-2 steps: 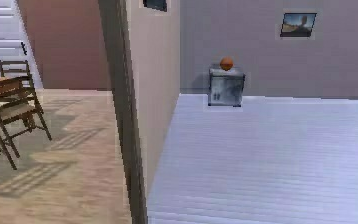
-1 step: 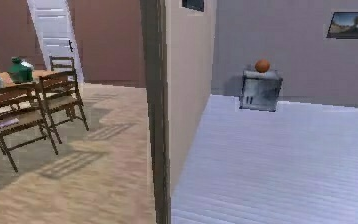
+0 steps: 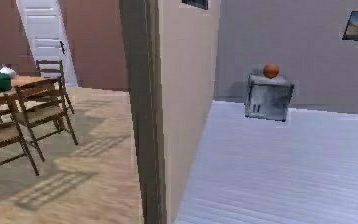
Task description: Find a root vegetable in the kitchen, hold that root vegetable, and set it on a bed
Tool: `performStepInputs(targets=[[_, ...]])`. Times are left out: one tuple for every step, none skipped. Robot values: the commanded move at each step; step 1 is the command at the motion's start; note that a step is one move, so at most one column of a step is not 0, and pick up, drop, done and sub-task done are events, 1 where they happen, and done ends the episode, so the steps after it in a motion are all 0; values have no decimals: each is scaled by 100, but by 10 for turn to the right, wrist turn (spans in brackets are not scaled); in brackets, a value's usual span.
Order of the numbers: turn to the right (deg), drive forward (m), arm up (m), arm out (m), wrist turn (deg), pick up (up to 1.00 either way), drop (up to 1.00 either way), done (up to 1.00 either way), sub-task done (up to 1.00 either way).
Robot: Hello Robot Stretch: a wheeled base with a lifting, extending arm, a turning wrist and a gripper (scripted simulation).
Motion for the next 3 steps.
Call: performStepInputs(targets=[[-450,0,0,0,0,0,0,0,0],[-60,0,0,0,0,0,0,0,0],[0,100,0,0,0,0,0,0,0]])
